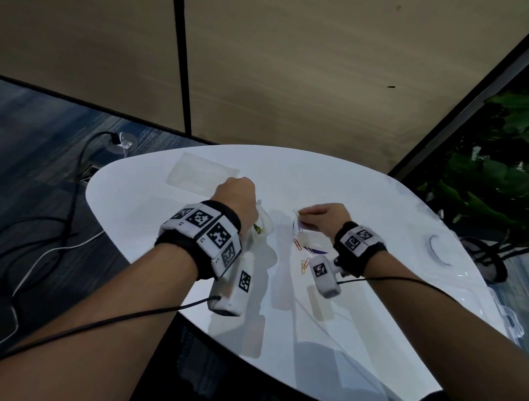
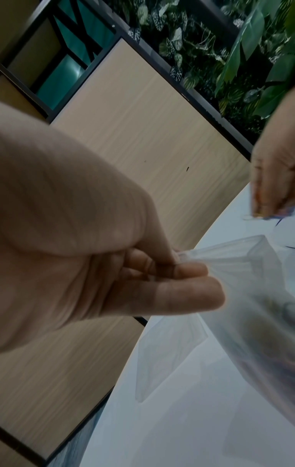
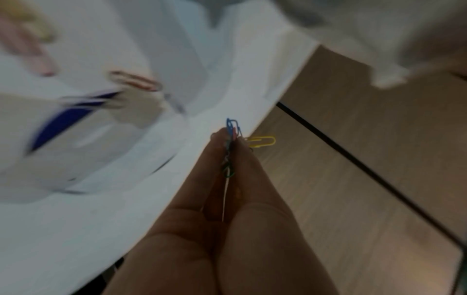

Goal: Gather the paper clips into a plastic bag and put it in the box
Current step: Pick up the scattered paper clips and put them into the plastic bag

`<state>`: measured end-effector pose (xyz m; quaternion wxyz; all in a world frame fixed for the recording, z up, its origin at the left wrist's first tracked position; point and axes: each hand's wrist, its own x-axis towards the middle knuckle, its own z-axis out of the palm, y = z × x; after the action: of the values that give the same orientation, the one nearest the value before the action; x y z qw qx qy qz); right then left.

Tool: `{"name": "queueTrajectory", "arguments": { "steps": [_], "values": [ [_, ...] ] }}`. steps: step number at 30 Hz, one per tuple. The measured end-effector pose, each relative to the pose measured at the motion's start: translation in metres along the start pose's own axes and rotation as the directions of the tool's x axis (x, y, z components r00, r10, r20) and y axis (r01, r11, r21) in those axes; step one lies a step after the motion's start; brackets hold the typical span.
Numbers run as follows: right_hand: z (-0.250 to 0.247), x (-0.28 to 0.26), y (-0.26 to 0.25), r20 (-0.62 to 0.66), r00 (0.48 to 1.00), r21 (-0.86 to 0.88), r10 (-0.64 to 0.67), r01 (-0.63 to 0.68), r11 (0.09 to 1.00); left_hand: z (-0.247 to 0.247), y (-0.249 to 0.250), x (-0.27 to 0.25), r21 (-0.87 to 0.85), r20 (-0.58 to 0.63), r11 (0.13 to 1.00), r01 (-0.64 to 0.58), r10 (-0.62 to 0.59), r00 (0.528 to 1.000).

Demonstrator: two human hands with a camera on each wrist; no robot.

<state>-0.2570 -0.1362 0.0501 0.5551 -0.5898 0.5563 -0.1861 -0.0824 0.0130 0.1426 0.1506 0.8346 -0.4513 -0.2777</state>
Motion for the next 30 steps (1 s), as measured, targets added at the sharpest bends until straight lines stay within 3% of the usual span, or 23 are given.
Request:
{"name": "queueTrajectory", "arguments": {
  "steps": [3, 6, 10, 13, 16, 18, 20, 21, 22, 24, 25, 26, 27, 28, 30],
  "values": [
    [0.014, -0.022, -0.032, 0.145, 0.989, 0.354, -0.029, -0.024, 0.935, 0.001, 0.0, 0.0, -0.016, 0.014, 1.0, 0.003, -0.002, 1.0],
    [0.037, -0.043, -0.044, 0.271, 0.962, 0.381, -0.045, -0.064, 0.922, 0.001, 0.001, -0.002, -0.041, 0.02, 0.999, 0.007, -0.006, 1.0],
    [0.06, -0.052, -0.037, 0.238, 0.966, 0.089, -0.098, 0.079, 0.993, 0.0, 0.002, -0.005, -0.066, 0.011, 0.998, 0.015, -0.014, 1.0],
    [0.065, -0.05, -0.034, 0.247, 0.955, -0.133, -0.163, 0.2, 0.971, 0.0, 0.002, -0.005, -0.077, 0.011, 0.997, 0.016, -0.015, 1.0],
    [0.064, -0.058, -0.041, 0.275, 0.918, -0.364, -0.285, 0.374, 0.853, 0.0, 0.002, -0.005, -0.085, 0.024, 0.996, 0.012, -0.01, 1.0],
    [0.064, -0.064, -0.045, 0.35, 0.861, -0.508, -0.369, 0.505, 0.698, 0.001, 0.003, -0.005, -0.091, 0.035, 0.996, 0.008, -0.004, 0.999],
    [0.063, -0.066, -0.047, 0.474, 0.809, -0.582, -0.349, 0.585, 0.565, 0.002, 0.003, -0.005, -0.086, 0.037, 0.996, -0.003, 0.007, 0.999],
    [0.061, -0.064, -0.049, 0.502, 0.794, -0.573, -0.344, 0.603, 0.555, 0.002, 0.002, -0.005, -0.081, 0.035, 0.997, -0.007, 0.01, 0.999],
    [0.057, -0.061, -0.051, 0.494, 0.796, -0.519, -0.351, 0.593, 0.615, 0.002, 0.001, -0.005, -0.078, 0.029, 0.997, -0.01, 0.012, 1.0],
    [0.046, -0.052, -0.053, 0.371, 0.855, -0.292, -0.361, 0.477, 0.829, 0.0, -0.001, -0.004, -0.083, 0.016, 0.996, -0.012, 0.014, 1.0],
    [0.039, -0.044, -0.049, 0.291, 0.882, -0.241, -0.37, 0.442, 0.864, -0.001, -0.002, -0.004, -0.086, 0.016, 0.996, -0.01, 0.011, 1.0],
    [0.031, -0.034, -0.041, 0.224, 0.894, -0.302, -0.387, 0.442, 0.845, -0.002, -0.002, -0.004, -0.086, 0.018, 0.996, -0.009, 0.011, 1.0],
    [0.023, -0.024, -0.029, 0.207, 0.895, -0.462, -0.396, 0.446, 0.766, -0.002, -0.003, -0.004, -0.079, 0.019, 0.997, -0.012, 0.014, 1.0],
    [0.016, -0.018, -0.013, 0.247, 0.892, -0.641, -0.378, 0.443, 0.627, -0.003, -0.003, -0.004, -0.07, 0.019, 0.997, -0.015, 0.016, 1.0],
    [0.01, -0.014, 0.026, 0.397, 0.889, -0.822, -0.229, 0.455, 0.341, -0.003, -0.004, -0.005, -0.055, 0.029, 0.998, -0.008, 0.01, 1.0]
  ]
}}
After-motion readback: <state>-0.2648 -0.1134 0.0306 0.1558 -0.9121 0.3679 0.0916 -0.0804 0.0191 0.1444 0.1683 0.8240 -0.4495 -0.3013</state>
